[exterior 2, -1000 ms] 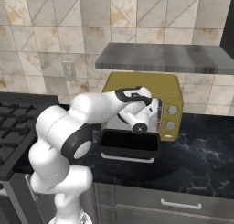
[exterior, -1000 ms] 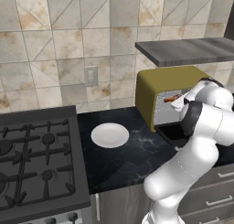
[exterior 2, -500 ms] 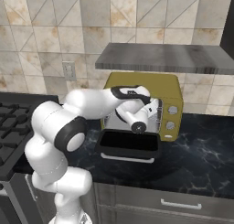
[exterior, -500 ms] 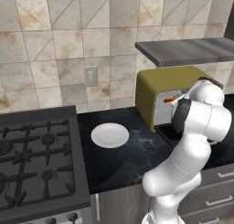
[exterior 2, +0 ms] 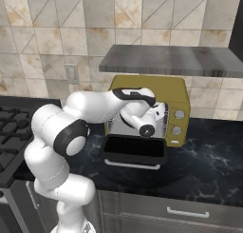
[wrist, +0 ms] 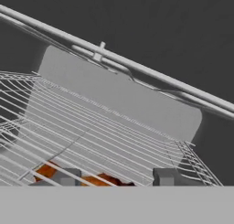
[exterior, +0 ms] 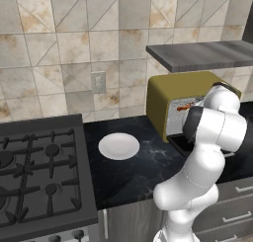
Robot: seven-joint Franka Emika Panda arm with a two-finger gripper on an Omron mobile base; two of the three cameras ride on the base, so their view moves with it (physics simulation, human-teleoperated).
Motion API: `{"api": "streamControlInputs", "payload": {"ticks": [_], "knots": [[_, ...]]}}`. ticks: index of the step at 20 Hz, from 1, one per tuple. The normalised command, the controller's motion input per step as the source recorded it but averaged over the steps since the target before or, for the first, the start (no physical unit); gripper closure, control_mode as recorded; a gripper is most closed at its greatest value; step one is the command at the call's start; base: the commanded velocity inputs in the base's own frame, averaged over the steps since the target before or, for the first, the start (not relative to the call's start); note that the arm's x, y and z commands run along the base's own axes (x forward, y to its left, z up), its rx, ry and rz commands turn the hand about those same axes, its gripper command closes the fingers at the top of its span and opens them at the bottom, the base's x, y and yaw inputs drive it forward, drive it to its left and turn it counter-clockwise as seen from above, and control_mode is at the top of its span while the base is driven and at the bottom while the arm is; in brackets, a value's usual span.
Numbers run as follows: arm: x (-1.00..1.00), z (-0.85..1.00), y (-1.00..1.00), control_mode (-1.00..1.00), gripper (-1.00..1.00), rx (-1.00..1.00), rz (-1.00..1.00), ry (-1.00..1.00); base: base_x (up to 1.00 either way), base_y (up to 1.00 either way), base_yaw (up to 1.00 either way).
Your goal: Open the toaster oven door. Place the hotdog bun on the top rack in the toaster oven and place the chicken drumstick on the bottom rack.
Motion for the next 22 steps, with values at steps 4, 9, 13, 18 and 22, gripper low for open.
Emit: {"api": "streamControlInputs", "payload": {"ticks": [4, 9, 13, 18, 22], "knots": [[0.03, 0.00, -0.01, -1.00, 1.00, 0.10, 0.02, 0.00, 0.00, 0.00, 0.00], [0.00, 0.00, -0.02, -1.00, 1.00, 0.10, 0.00, 0.00, 0.00, 0.00, 0.00], [-0.06, -0.04, -0.04, -1.00, 1.00, 0.12, 0.00, 0.00, 0.00, 0.00, 0.00], [-0.14, -0.07, -0.08, -1.00, 1.00, 0.11, 0.00, 0.00, 0.00, 0.00, 0.00], [-0.21, -0.09, -0.11, -1.00, 1.00, 0.10, 0.00, 0.00, 0.00, 0.00, 0.00]]}}
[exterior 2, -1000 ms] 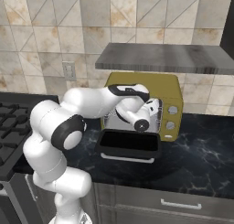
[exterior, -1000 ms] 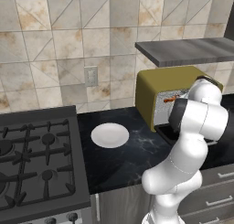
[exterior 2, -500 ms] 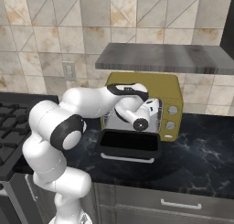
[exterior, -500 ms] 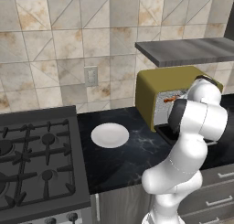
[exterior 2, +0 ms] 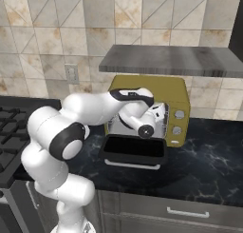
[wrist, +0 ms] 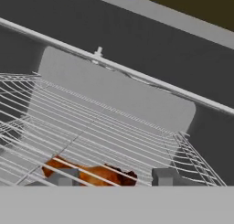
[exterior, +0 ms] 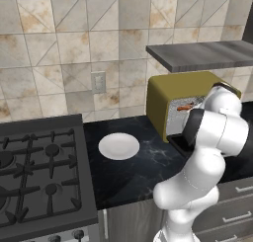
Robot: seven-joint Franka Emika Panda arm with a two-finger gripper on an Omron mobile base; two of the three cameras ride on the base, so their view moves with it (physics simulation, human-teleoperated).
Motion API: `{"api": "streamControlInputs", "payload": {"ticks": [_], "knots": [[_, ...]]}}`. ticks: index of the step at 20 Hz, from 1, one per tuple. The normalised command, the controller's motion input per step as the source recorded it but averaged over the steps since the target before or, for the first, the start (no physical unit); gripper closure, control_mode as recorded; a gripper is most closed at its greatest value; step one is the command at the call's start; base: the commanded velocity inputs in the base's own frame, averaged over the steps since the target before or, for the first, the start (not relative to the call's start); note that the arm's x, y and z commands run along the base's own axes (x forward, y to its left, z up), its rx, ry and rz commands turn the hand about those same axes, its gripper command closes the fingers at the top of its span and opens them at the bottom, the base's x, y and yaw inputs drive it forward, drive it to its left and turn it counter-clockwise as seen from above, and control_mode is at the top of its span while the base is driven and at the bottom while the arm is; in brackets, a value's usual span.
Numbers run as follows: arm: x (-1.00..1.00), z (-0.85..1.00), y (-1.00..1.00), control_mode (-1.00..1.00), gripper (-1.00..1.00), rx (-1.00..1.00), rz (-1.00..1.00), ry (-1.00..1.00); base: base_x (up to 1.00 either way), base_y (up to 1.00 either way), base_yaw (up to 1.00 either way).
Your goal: Open the toaster oven door. Place the hotdog bun on the top rack in the toaster oven and place the chicken drumstick on the bottom rack.
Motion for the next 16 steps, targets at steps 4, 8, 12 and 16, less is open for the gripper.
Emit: {"api": "streamControlInputs", "payload": {"ticks": [4, 8, 12, 16], "knots": [[-0.22, -0.07, -0.11, -1.00, 1.00, 0.09, 0.00, 0.00, 0.00, 0.00, 0.00], [-0.24, -0.06, -0.12, -1.00, 1.00, 0.08, 0.00, 0.00, 0.00, 0.00, 0.00], [-0.29, -0.06, -0.11, -1.00, 1.00, 0.08, 0.00, 0.00, 0.00, 0.00, 0.00], [-0.30, -0.04, -0.14, -1.00, 1.00, 0.09, 0.00, 0.00, 0.00, 0.00, 0.00]]}}
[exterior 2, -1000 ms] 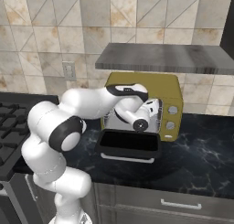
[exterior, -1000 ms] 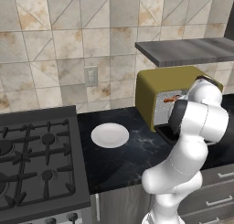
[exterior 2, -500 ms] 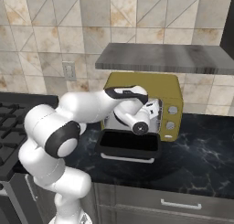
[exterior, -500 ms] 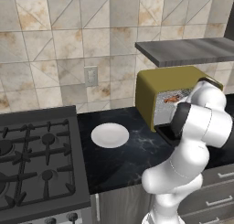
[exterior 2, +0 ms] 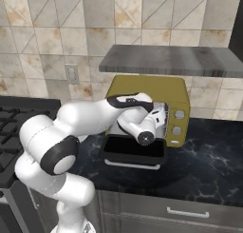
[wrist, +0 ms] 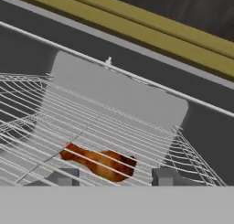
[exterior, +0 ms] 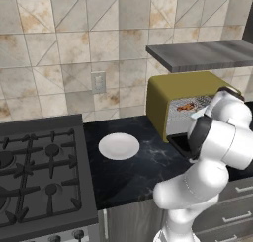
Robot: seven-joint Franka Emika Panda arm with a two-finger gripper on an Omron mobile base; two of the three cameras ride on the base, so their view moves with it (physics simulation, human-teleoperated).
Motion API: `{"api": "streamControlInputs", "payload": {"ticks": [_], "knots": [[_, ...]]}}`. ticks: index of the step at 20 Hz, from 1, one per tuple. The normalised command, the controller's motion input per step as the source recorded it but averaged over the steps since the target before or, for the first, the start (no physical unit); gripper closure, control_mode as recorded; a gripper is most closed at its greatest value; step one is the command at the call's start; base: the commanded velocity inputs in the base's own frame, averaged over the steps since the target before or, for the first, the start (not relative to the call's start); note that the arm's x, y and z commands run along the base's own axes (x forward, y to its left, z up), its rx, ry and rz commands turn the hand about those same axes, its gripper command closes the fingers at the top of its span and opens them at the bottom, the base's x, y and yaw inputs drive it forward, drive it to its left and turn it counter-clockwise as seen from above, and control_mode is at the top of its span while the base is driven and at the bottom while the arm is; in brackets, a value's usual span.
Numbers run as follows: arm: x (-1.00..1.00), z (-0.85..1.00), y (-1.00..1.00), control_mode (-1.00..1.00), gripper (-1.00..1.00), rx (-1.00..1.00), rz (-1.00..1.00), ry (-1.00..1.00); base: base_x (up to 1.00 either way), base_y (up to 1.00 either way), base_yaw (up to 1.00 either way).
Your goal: Open the toaster oven door. Place the hotdog bun on the top rack in the toaster oven and place the chicken drumstick on the bottom rack.
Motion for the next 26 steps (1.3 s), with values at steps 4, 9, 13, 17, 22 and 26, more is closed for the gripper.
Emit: {"api": "streamControlInputs", "payload": {"ticks": [4, 9, 13, 17, 22, 26], "knots": [[-0.30, 0.00, -0.13, -1.00, 1.00, 0.09, 0.00, 0.00, 0.00, 0.00, 0.00], [-0.30, 0.00, -0.10, -1.00, 1.00, 0.09, 0.00, 0.01, 0.00, 0.00, 0.00], [-0.30, 0.00, -0.09, -1.00, 1.00, 0.09, 0.00, 0.00, 0.00, 0.00, 0.00], [-0.31, 0.00, -0.09, -1.00, 1.00, 0.09, 0.00, 0.00, 0.00, 0.00, 0.00], [-0.30, 0.00, -0.08, -1.00, 1.00, 0.08, 0.00, 0.00, 0.00, 0.00, 0.00], [-0.29, 0.00, -0.07, -1.00, 1.00, 0.07, 0.00, 0.00, 0.00, 0.00, 0.00]]}}
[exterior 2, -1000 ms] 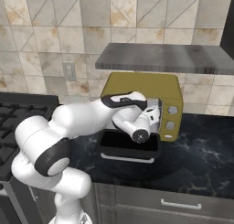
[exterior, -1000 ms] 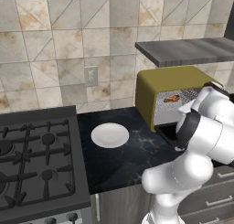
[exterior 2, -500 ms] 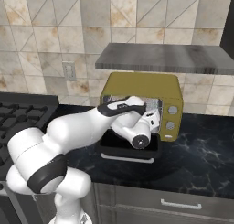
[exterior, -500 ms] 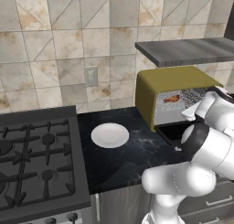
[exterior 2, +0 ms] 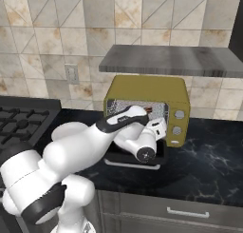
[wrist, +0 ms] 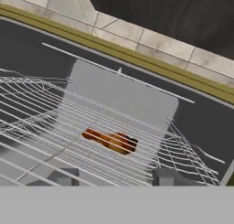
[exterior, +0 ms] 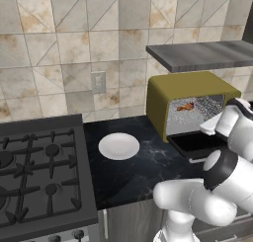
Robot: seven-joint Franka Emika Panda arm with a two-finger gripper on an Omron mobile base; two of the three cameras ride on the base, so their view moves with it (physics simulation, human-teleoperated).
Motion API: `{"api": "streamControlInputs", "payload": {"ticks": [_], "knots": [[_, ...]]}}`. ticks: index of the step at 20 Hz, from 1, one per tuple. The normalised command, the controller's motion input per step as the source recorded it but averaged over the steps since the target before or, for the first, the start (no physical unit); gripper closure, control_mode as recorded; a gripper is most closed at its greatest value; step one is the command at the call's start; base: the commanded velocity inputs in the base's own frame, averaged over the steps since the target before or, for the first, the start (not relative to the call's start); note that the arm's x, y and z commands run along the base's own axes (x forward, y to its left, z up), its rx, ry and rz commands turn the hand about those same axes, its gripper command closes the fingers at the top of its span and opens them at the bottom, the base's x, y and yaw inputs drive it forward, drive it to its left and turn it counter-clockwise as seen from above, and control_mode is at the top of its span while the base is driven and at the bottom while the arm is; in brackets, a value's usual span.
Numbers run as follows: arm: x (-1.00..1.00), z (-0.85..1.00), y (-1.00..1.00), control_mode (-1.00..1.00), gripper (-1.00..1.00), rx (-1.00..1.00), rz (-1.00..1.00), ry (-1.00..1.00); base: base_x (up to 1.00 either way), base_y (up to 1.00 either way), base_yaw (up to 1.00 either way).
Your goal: Open the toaster oven door. Place the hotdog bun on the top rack in the toaster oven and place the chicken drumstick on the bottom rack.
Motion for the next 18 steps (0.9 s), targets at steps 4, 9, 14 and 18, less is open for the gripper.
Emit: {"api": "streamControlInputs", "payload": {"ticks": [4, 9, 14, 18], "knots": [[-0.28, 0.00, -0.06, -1.00, 1.00, 0.06, 0.00, 0.01, 0.00, 0.00, 0.00], [-0.26, 0.00, -0.05, -1.00, 1.00, 0.06, 0.00, 0.02, 0.00, 0.00, 0.00], [-0.26, 0.00, -0.03, -1.00, 1.00, 0.05, 0.00, 0.01, 0.00, 0.00, 0.00], [-0.25, 0.00, -0.01, -1.00, 1.00, 0.06, 0.00, 0.01, 0.00, 0.00, 0.00]]}}
